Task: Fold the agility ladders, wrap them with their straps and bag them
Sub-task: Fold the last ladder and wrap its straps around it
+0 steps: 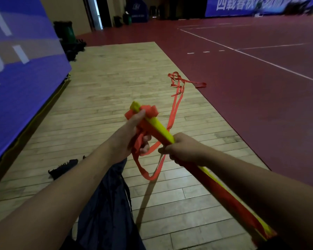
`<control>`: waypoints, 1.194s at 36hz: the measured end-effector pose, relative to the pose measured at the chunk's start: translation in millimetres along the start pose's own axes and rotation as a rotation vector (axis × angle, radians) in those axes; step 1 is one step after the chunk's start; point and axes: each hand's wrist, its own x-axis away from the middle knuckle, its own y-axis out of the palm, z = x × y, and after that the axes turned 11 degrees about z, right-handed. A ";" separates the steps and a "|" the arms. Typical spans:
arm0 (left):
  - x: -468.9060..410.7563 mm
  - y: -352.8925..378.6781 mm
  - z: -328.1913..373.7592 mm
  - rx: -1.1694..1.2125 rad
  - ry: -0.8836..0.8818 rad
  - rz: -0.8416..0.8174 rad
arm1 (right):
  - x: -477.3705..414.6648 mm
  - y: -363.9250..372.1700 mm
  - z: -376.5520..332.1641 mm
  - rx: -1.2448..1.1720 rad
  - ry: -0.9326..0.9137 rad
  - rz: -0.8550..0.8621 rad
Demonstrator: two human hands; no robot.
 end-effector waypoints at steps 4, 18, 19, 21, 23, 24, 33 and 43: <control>-0.2 16.4 -9.5 -0.030 -0.078 0.404 | -0.4 26.3 2.6 0.485 -0.219 0.231; 5.9 14.6 7.3 0.121 0.241 0.294 | 3.9 -1.8 -5.3 -0.399 -0.055 -0.353; 5.6 13.8 8.4 0.128 0.243 0.264 | 4.0 0.4 -4.8 -0.472 -0.011 -0.438; 5.7 11.3 10.0 0.160 0.239 0.222 | 4.7 5.3 -6.6 -0.629 0.060 -0.622; 4.7 6.2 12.6 0.170 0.239 0.206 | 6.0 7.4 -11.1 -0.689 0.080 -0.767; 4.6 2.8 14.3 0.156 0.240 0.199 | 6.3 8.4 -13.1 -0.671 0.069 -0.783; 8.6 -21.2 21.2 -0.231 0.035 0.133 | 2.7 5.9 -6.3 -0.470 -0.007 -0.298; 4.8 -5.2 6.3 -0.080 -0.042 0.203 | 1.8 36.4 -16.2 0.247 -0.165 0.228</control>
